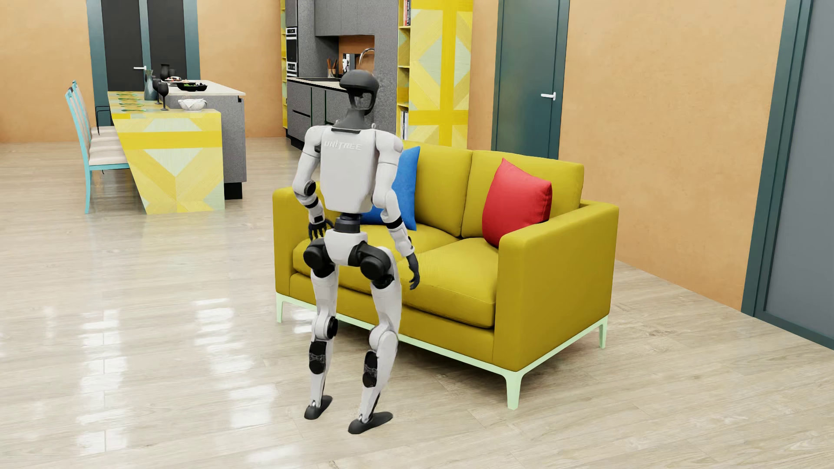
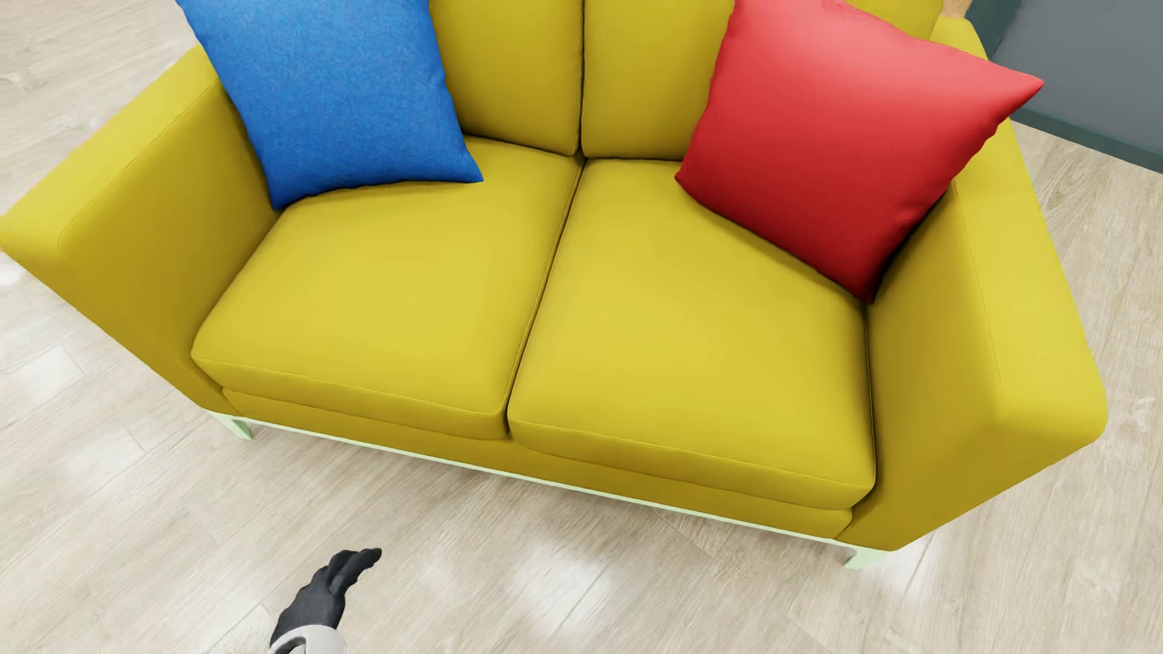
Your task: Head to the dark yellow sofa
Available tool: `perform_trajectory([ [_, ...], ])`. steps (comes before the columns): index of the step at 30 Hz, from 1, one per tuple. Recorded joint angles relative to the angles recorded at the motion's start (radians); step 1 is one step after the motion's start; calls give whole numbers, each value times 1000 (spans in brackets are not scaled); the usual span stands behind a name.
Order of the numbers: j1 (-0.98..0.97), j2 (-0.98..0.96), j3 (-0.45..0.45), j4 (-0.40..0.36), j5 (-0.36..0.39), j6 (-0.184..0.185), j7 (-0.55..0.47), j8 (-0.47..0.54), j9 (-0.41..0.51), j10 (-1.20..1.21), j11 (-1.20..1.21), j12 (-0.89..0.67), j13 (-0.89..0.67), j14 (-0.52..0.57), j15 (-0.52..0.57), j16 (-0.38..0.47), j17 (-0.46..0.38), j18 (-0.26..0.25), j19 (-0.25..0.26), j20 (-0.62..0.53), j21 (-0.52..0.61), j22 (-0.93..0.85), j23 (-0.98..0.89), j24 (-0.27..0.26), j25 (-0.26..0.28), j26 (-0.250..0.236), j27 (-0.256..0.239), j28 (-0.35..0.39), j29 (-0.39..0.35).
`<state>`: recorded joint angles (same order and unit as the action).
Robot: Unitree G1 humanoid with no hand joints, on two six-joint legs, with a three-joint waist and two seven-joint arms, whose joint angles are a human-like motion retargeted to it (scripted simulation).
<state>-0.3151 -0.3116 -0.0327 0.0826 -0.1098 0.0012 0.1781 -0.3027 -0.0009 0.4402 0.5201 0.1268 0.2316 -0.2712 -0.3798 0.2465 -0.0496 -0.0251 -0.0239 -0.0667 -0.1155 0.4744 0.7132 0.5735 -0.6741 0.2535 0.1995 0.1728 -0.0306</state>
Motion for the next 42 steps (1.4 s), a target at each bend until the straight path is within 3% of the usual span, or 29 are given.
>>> perform_trajectory([
  [2,-64,54,5,11,19,3,-22,-9,3,126,-102,10,-14,-12,2,-5,-23,-13,19,-6,63,-25,18,43,-32,-8,-1,-16,10],
  [4,-157,73,10,36,27,11,-70,-24,10,307,-126,18,-27,-17,11,7,-56,-135,35,-48,128,-4,15,140,-47,-4,-16,-84,15],
  [5,-191,79,11,64,31,15,-82,-21,12,374,-133,29,-38,-13,16,4,-73,-154,41,-60,148,20,11,175,-43,4,-19,-121,9],
  [7,-203,88,12,207,39,21,5,5,9,391,-156,56,-57,3,34,-20,-92,-66,54,-59,153,90,-10,198,-16,34,-14,-178,-12],
  [9,-164,98,18,331,42,22,86,40,5,273,-175,85,-58,70,48,-39,-92,-35,70,-51,129,161,-49,200,32,66,-24,-218,-46],
  [11,-112,116,25,362,38,23,70,75,2,112,-194,99,-44,148,58,-47,-82,2,91,-69,98,237,-78,198,61,86,-52,-242,-70],
  [12,-84,125,26,353,30,24,31,90,0,42,-198,104,-37,199,60,-46,-81,-22,104,-81,93,269,-83,193,69,88,-60,-258,-72],
  [13,-52,132,27,340,15,26,8,102,-2,1,-197,108,-30,228,60,-48,-84,-104,121,-90,91,293,-82,186,69,88,-60,-272,-69],
  [15,2,137,25,311,-32,32,47,127,-4,-20,-181,107,-22,150,63,-64,-95,-175,161,-100,90,314,-69,172,63,94,-42,-269,-62],
  [18,32,109,25,211,-145,21,103,163,-3,1,-116,84,1,73,93,-93,-105,-113,187,-122,64,316,-48,154,70,78,-8,-202,-56],
  [20,48,81,21,140,-215,6,131,175,-2,-3,-69,50,5,44,142,-95,-81,-79,161,-163,64,308,-31,149,54,67,16,-185,-36],
  [21,61,66,19,108,-248,-1,146,168,-2,-16,-52,28,8,38,166,-92,-73,-62,120,-179,66,304,-27,144,41,63,20,-181,-20],
  [23,85,49,17,61,-315,-14,177,46,-2,-45,-26,-7,5,33,222,-87,-52,-34,5,-191,57,295,-16,122,24,66,26,-160,-12],
  [24,89,42,13,47,-323,-18,187,2,-3,-47,-7,-27,10,27,211,-83,-48,-23,-22,-194,44,298,-14,108,21,69,22,-146,-16],
  [25,88,24,6,39,-295,-19,192,25,-3,-38,24,-41,9,18,183,-75,-41,-13,27,-200,34,299,-11,97,17,69,20,-136,-26],
  [27,85,-13,-2,35,-184,-17,202,130,-4,-19,80,-62,2,1,102,-52,-33,3,188,-216,23,295,-9,80,6,65,16,-132,-37],
  [28,88,-22,-2,35,-113,-15,210,195,-6,-16,89,-66,-2,-5,68,-41,-33,10,228,-219,20,290,-9,72,3,63,14,-129,-25],
  [29,93,-19,2,36,-80,-14,223,194,-9,-17,85,-67,-6,-9,44,-32,-37,17,216,-218,21,285,-8,61,1,64,12,-123,-7],
  [30,102,0,8,37,-87,-14,238,121,-13,-24,58,-64,-10,-10,30,-27,-41,22,175,-212,23,281,-6,50,0,66,10,-115,8],
  [32,119,55,12,34,-91,-17,255,18,-21,-47,-41,-58,-18,-8,52,-23,-44,30,65,-204,25,283,-3,29,-5,74,12,-101,13],
  [37,151,114,12,47,-55,-14,286,33,-29,-76,-165,-32,-45,-3,95,-36,-34,30,100,-241,39,324,-1,20,0,96,18,-137,1],
  [42,146,98,10,59,-42,-21,309,57,-27,-73,-156,-40,-24,-2,101,-51,-40,34,94,-307,30,375,-27,35,11,87,5,-178,-3],
])
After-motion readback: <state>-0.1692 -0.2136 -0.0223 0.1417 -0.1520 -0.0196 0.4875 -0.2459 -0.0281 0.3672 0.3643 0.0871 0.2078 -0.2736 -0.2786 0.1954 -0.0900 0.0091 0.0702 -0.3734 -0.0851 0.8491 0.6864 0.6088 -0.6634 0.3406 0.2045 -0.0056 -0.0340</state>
